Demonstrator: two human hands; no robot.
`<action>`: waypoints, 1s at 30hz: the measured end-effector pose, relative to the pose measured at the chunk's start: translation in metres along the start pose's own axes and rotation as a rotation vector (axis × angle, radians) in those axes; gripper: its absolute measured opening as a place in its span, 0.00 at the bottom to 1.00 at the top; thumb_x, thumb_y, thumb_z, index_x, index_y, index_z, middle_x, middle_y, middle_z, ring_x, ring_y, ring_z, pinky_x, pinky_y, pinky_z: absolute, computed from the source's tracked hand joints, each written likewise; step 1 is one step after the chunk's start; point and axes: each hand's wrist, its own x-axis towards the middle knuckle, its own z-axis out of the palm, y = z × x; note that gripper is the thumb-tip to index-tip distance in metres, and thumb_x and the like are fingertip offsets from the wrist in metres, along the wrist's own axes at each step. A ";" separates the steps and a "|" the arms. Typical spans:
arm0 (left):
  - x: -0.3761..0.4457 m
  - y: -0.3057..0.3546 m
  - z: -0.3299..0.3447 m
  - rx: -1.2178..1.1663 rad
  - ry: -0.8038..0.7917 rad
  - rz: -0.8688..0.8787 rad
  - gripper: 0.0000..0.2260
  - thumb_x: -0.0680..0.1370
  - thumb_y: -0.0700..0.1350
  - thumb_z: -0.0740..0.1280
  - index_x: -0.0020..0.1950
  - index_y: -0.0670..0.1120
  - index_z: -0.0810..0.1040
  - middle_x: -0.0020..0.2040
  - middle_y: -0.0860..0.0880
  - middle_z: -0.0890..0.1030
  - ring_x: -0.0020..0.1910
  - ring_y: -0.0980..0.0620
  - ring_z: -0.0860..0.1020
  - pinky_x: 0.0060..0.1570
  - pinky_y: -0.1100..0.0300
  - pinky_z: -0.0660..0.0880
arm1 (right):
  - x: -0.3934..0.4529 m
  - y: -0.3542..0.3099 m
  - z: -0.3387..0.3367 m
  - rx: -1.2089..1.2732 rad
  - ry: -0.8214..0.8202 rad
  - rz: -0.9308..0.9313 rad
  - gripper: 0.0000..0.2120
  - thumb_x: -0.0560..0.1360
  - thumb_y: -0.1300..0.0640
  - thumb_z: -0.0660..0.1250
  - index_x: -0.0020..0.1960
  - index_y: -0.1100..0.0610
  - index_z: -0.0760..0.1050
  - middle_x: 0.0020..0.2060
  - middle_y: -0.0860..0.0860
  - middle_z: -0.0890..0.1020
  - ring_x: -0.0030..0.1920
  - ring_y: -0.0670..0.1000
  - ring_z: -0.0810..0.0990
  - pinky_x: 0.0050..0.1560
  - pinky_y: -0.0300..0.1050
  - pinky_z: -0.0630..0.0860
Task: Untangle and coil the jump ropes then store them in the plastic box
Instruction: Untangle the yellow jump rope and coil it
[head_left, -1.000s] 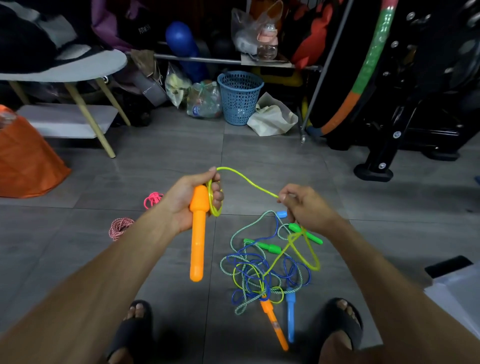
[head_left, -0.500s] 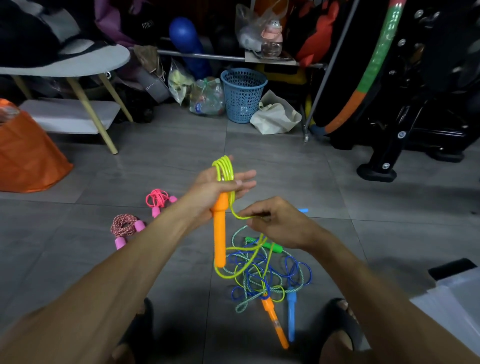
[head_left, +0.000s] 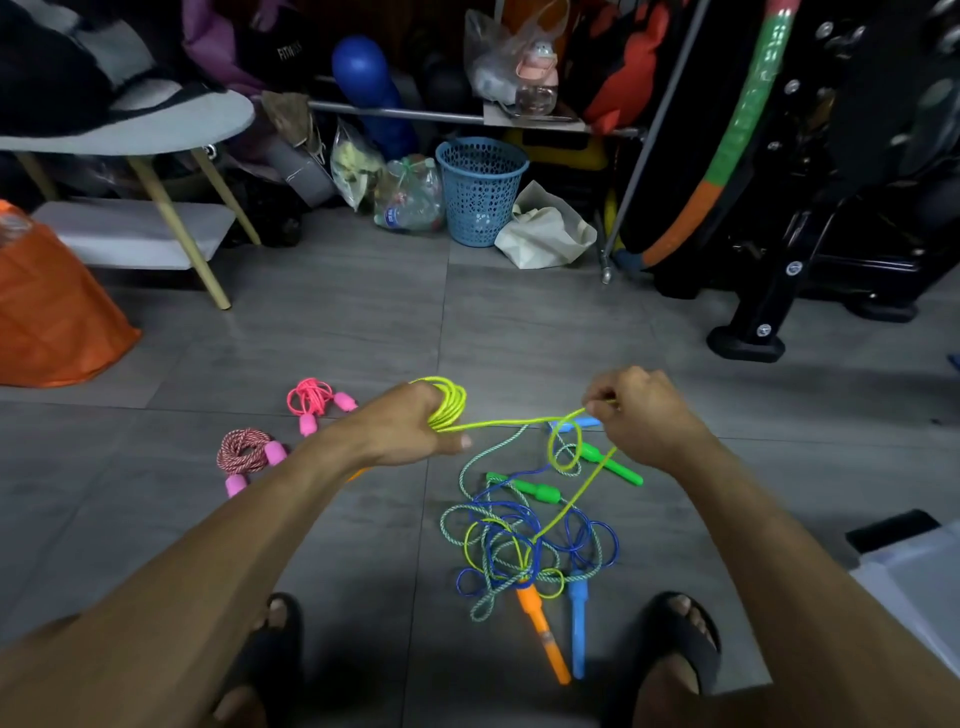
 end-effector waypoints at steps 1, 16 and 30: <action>0.000 -0.003 0.000 -0.042 -0.001 -0.042 0.17 0.76 0.47 0.69 0.31 0.47 0.66 0.28 0.53 0.67 0.27 0.57 0.66 0.31 0.63 0.66 | 0.001 0.006 0.000 -0.063 0.041 0.062 0.06 0.74 0.60 0.62 0.44 0.53 0.77 0.45 0.55 0.81 0.52 0.60 0.77 0.51 0.47 0.71; -0.004 0.026 -0.008 -1.200 -0.234 -0.010 0.10 0.75 0.43 0.65 0.37 0.46 0.82 0.24 0.50 0.73 0.25 0.54 0.73 0.28 0.64 0.72 | -0.007 -0.041 0.021 0.815 -0.535 -0.101 0.15 0.72 0.70 0.67 0.54 0.56 0.76 0.43 0.57 0.79 0.46 0.50 0.79 0.46 0.37 0.72; -0.009 0.023 -0.019 -1.357 -0.410 0.037 0.15 0.64 0.50 0.78 0.46 0.43 0.84 0.27 0.50 0.74 0.22 0.55 0.72 0.24 0.64 0.70 | 0.009 -0.029 0.004 1.334 0.106 0.192 0.02 0.74 0.62 0.68 0.43 0.59 0.77 0.28 0.51 0.76 0.24 0.45 0.69 0.28 0.37 0.65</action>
